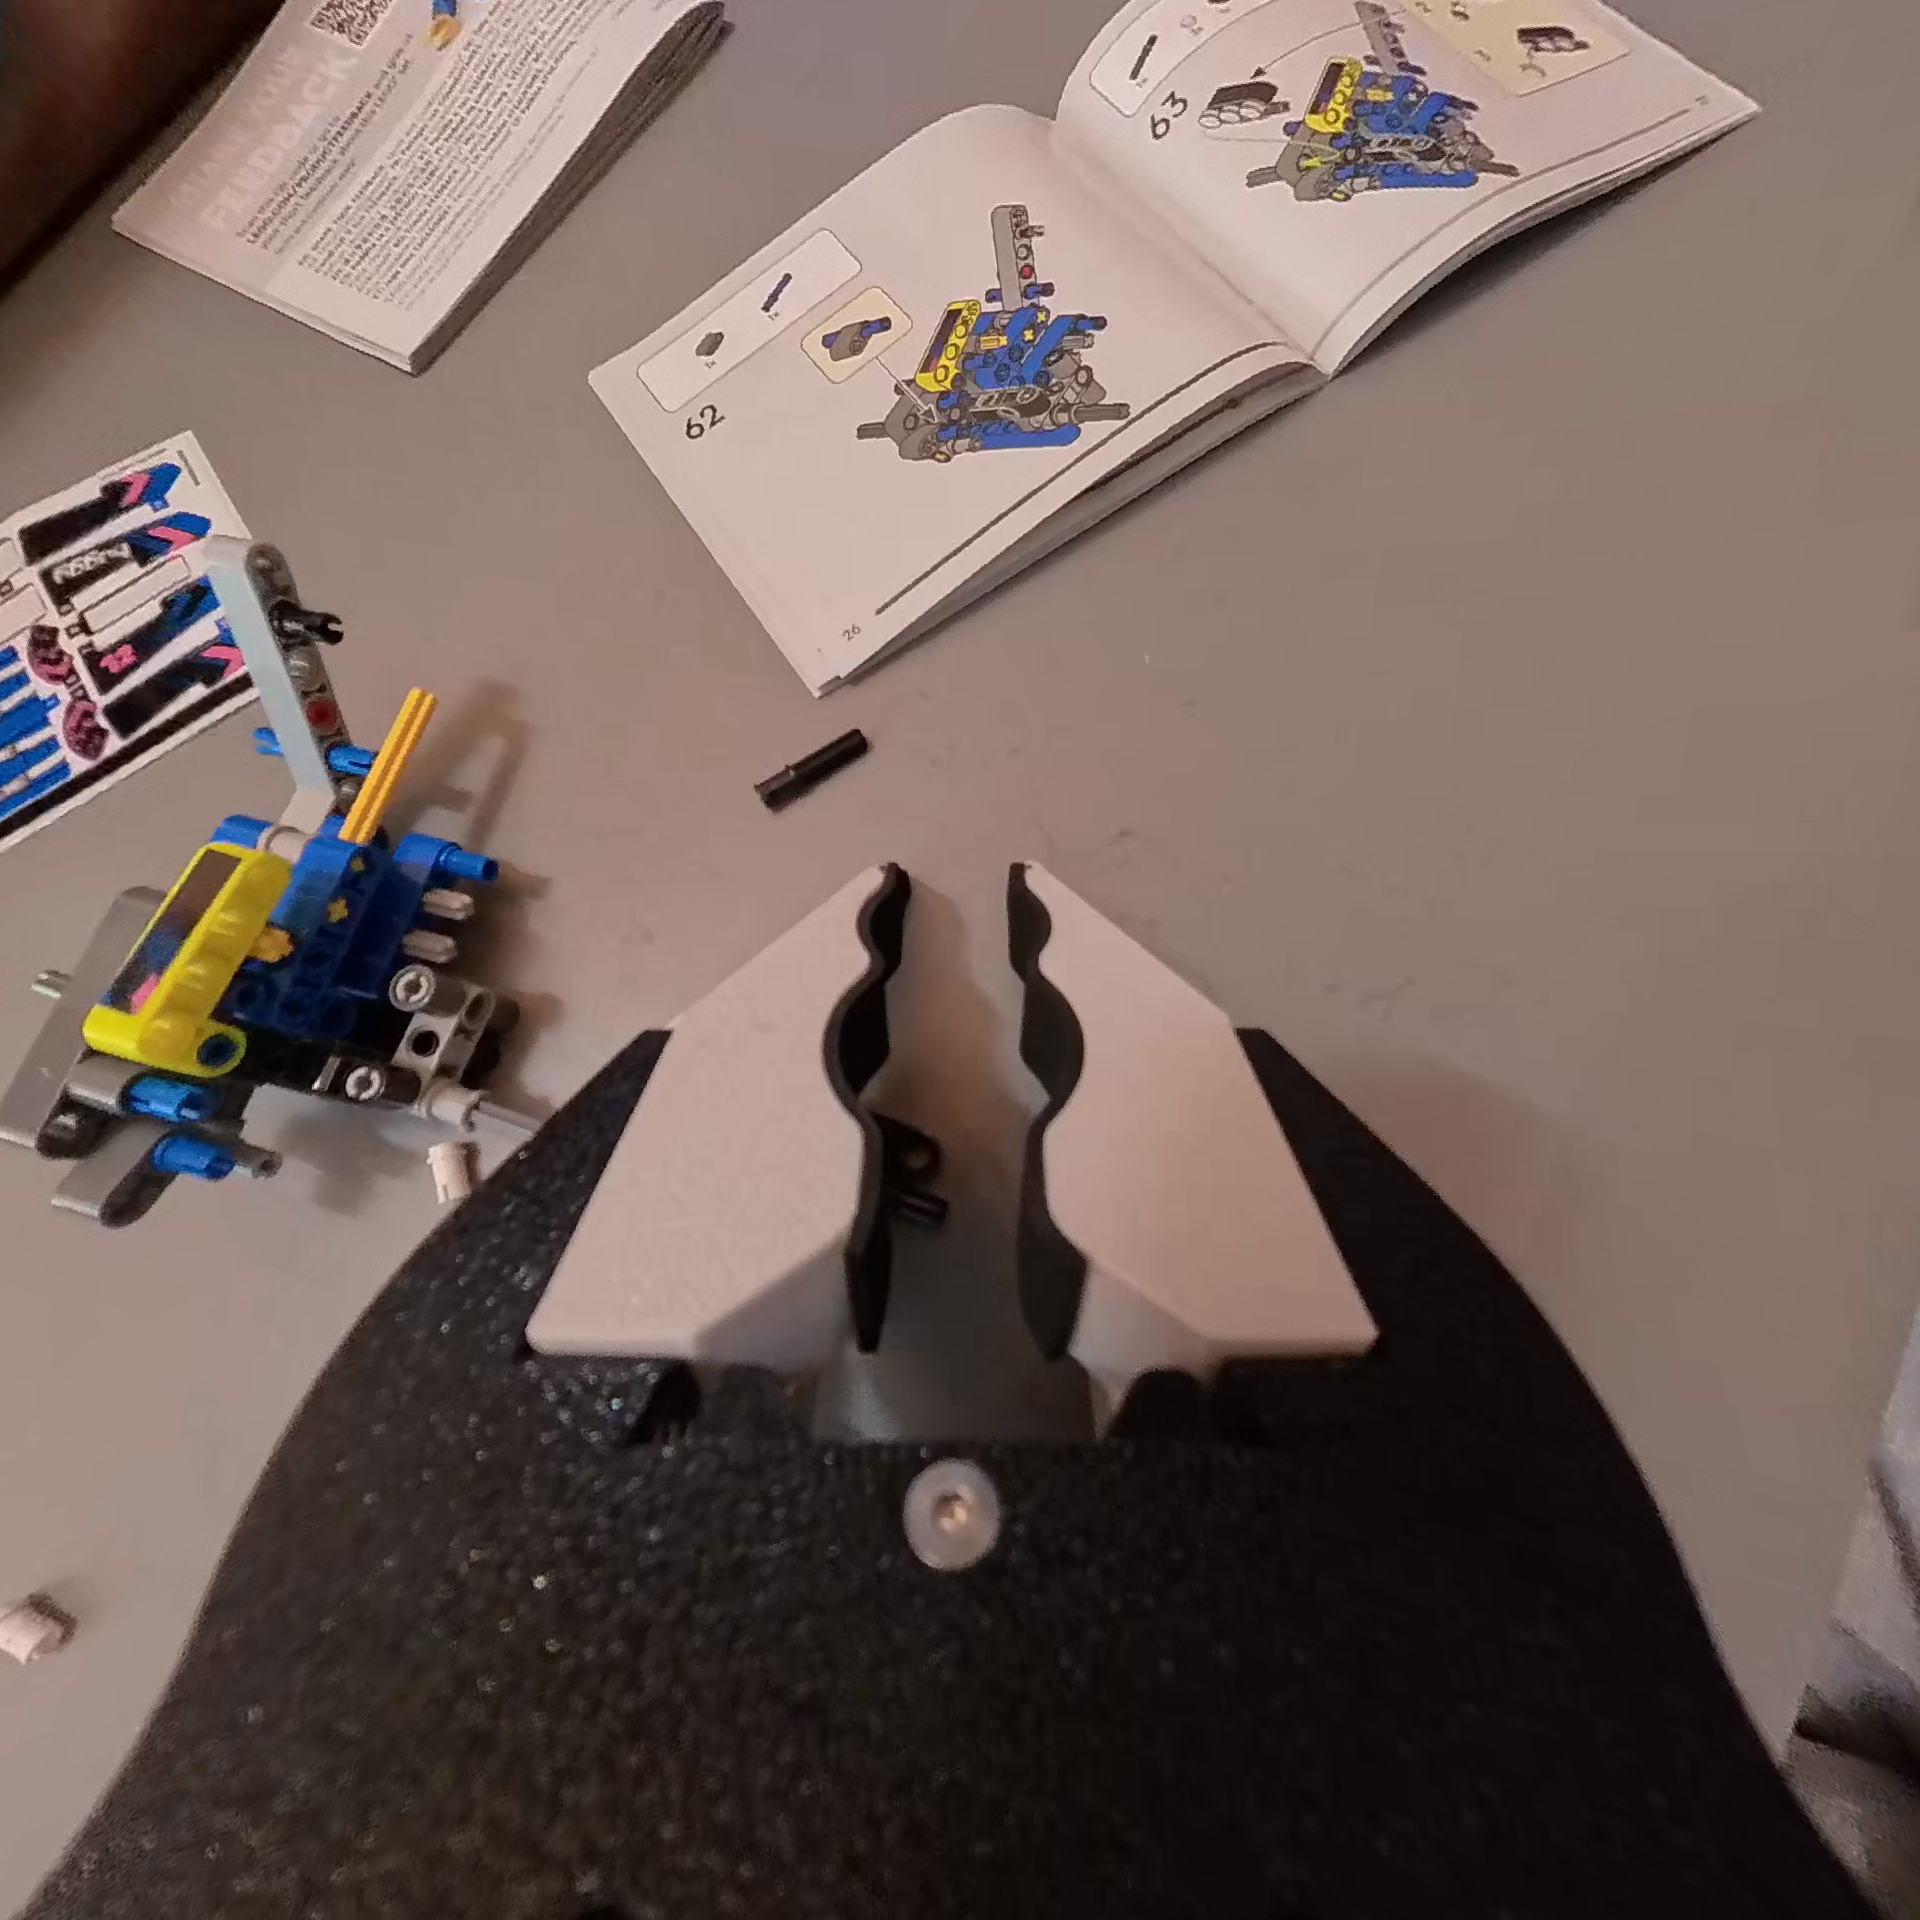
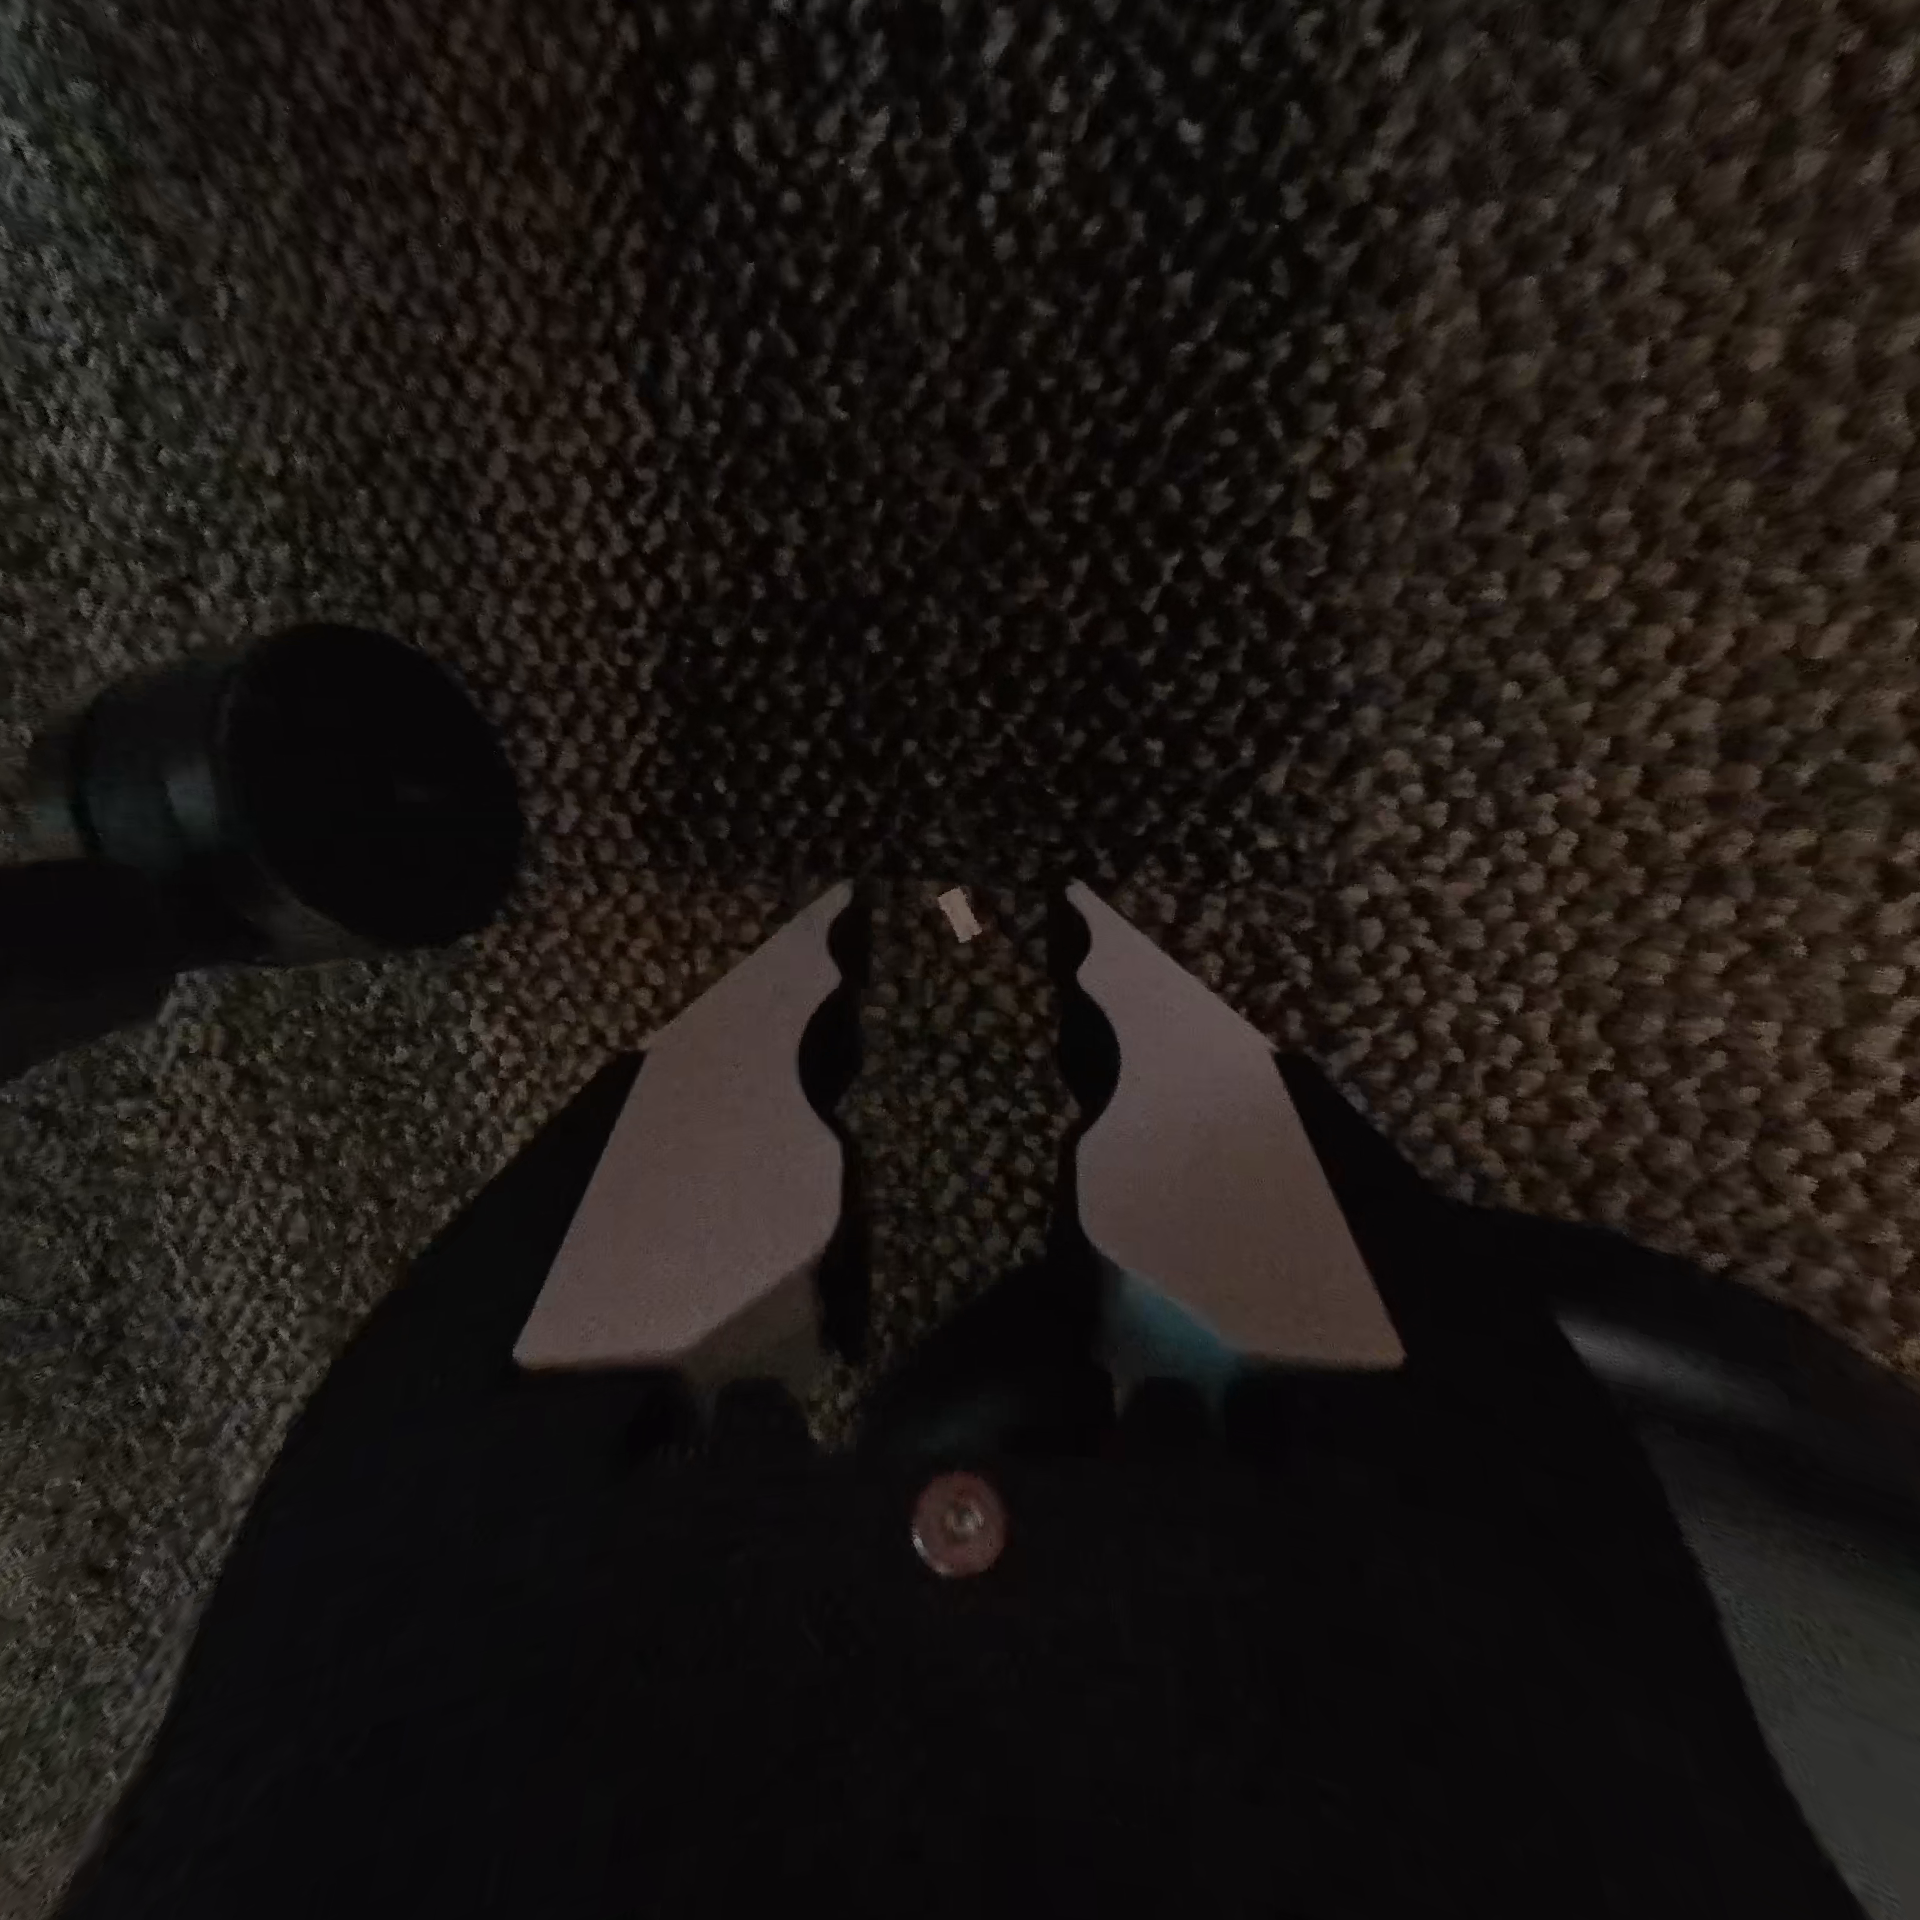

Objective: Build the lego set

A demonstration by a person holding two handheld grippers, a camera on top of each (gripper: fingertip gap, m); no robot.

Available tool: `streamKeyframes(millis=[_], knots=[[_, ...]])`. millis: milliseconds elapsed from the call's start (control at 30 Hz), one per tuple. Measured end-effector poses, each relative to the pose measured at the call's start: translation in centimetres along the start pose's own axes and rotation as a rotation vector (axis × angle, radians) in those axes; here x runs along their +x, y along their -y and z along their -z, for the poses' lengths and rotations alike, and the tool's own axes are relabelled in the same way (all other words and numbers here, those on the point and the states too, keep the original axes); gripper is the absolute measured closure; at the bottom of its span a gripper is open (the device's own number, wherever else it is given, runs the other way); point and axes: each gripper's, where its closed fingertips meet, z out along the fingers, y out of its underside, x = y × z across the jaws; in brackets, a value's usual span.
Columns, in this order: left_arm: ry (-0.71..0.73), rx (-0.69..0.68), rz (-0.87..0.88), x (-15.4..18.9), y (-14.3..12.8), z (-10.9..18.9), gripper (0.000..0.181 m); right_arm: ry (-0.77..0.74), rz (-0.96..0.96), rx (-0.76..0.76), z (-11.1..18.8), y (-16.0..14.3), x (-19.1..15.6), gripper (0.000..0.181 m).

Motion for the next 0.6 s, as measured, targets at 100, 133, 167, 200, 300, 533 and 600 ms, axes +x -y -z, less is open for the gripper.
streamKeyframes(millis=[100, 133, 167, 200, 300, 533, 600], knots=[[0.029, 0.002, -0.027, -0.1, 0.15, -0.11, 0.165, 0.019, -0.068, 0.031, 0.03, 0.09, 0.24, 0.153], [0.038, 0.003, -0.04, -0.1, 0.23, -0.18, 0.167, 0.02, -0.081, 0.03, 0.04, 0.11, 0.38, 0.155], [0.047, 0.004, -0.055, -0.1, 0.31, -0.25, 0.167, 0.012, -0.082, 0.031, 0.03, 0.12, 0.56, 0.159], [0.055, 0.005, -0.071, -0.1, 0.4, -0.34, 0.168, 0.006, -0.072, 0.039, 0.02, 0.08, 0.65, 0.162], [0.084, 0.007, -0.114, -0.13, 0.68, -0.62, 0.171, -0.017, -0.054, 0.065, -0.02, 0.08, 0.61, 0.16], [0.089, 0.006, -0.101, -0.44, 0.93, -0.91, 0.17, -0.055, 0.026, 0.091, -0.04, -0.14, 0.18, 0.154], [0.087, 0.006, -0.093, -0.49, 0.94, -0.91, 0.169, -0.09, 0.057, 0.082, -0.12, -0.19, 0.48, 0.16]])
